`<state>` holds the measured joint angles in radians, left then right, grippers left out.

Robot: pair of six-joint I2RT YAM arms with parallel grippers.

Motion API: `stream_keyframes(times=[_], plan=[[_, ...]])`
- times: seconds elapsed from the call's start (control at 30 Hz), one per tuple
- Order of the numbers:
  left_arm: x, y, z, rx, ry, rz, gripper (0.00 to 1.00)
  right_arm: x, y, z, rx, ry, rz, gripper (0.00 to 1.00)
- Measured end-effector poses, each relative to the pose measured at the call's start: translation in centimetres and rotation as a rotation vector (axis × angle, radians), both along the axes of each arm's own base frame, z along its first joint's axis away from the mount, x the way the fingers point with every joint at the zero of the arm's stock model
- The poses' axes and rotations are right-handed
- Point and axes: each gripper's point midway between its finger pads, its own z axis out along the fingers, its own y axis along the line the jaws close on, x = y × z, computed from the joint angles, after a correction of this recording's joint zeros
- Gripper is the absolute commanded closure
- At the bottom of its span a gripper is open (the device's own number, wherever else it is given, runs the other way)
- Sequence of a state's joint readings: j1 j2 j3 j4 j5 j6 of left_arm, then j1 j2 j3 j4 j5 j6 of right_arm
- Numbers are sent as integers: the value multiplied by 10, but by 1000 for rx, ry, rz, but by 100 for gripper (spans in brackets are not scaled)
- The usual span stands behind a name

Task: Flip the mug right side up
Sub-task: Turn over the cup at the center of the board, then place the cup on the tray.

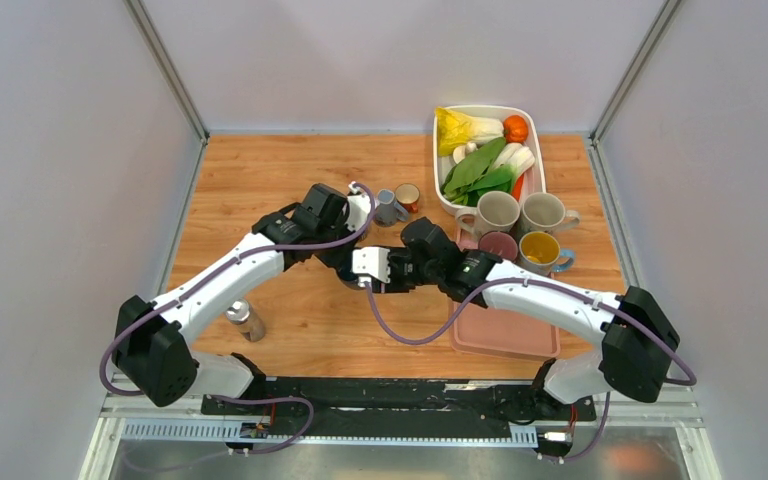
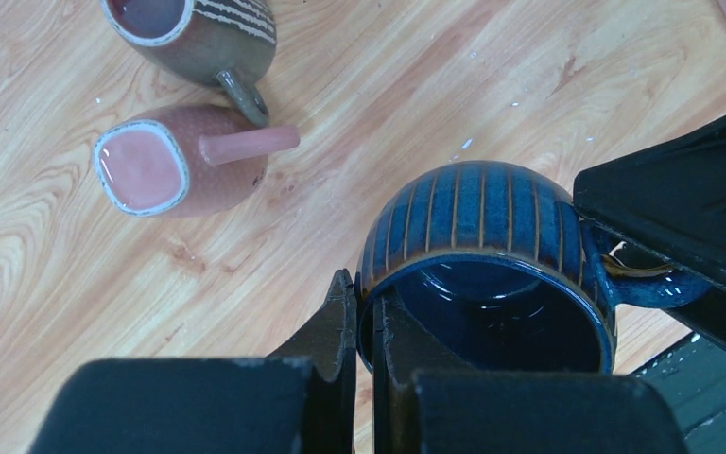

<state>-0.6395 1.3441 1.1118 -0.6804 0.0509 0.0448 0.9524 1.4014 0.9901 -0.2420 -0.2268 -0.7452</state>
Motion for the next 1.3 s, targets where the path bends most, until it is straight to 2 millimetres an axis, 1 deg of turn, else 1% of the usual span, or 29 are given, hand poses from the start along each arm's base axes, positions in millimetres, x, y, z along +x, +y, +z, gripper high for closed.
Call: stream_keyframes(times=[0.03,0.13,0.2,0.23,0.27,0.3,0.33,0.37,0.4,0.43,0.47,0.53,0.57,0.6,0.67,0.77,0.83,0.9,0.97,1.0,1.03,1.07,1.13,1.23,1.3], plan=[[0,1,0,4,0,-2,100,1,1,0,1,1,-1,63],[-2,3,-2,15,7,-10,100,2,3,1,3,3,-1,76],[-3,4,-2,23,8,-17,100,2,4,0,2,10,-2,94],[-4,4,-3,26,10,-21,100,2,3,-1,3,17,-7,100],[-4,4,-3,26,12,-25,99,4,2,-2,3,26,-22,100],[-4,4,-3,25,9,-26,94,5,1,-2,3,29,-30,100],[-3,3,-2,21,6,-27,74,6,0,-2,5,33,-34,100],[-3,3,-2,21,4,-27,62,6,0,-2,7,32,-36,100],[-2,4,-1,25,1,-22,46,6,0,-1,8,32,-36,100],[-1,3,0,23,0,-23,41,6,0,-2,6,30,-35,100],[1,1,4,3,-5,-9,33,5,-2,-4,6,36,-31,100],[4,2,8,-10,-9,0,27,3,-8,-8,9,60,-30,100],[6,3,11,-24,-12,8,26,2,-13,-8,16,81,-30,100],[9,6,13,-33,-17,20,25,2,-22,-8,23,106,-41,100],[13,13,21,-67,-23,48,24,5,-39,-1,42,124,-70,100],[19,29,36,-102,-59,91,24,0,-74,20,90,128,-115,100],[21,37,46,-111,-91,104,24,-10,-96,38,125,119,-135,100],[21,38,51,-113,-112,90,24,-21,-117,54,160,99,-151,100],[21,37,51,-111,-121,71,24,-34,-141,62,174,73,-173,100],[22,36,50,-108,-119,63,25,-40,-148,56,156,86,-180,100],[22,35,49,-106,-116,55,25,-47,-162,60,163,63,-202,100],[23,34,47,-103,-110,49,25,-54,-173,56,147,60,-217,100],[26,32,44,-99,-101,43,25,-64,-190,47,116,65,-246,100],[29,30,43,-99,-96,41,25,-71,-208,31,49,89,-295,100],[29,29,43,-102,-95,38,25,-72,-217,21,1,113,-318,100]])
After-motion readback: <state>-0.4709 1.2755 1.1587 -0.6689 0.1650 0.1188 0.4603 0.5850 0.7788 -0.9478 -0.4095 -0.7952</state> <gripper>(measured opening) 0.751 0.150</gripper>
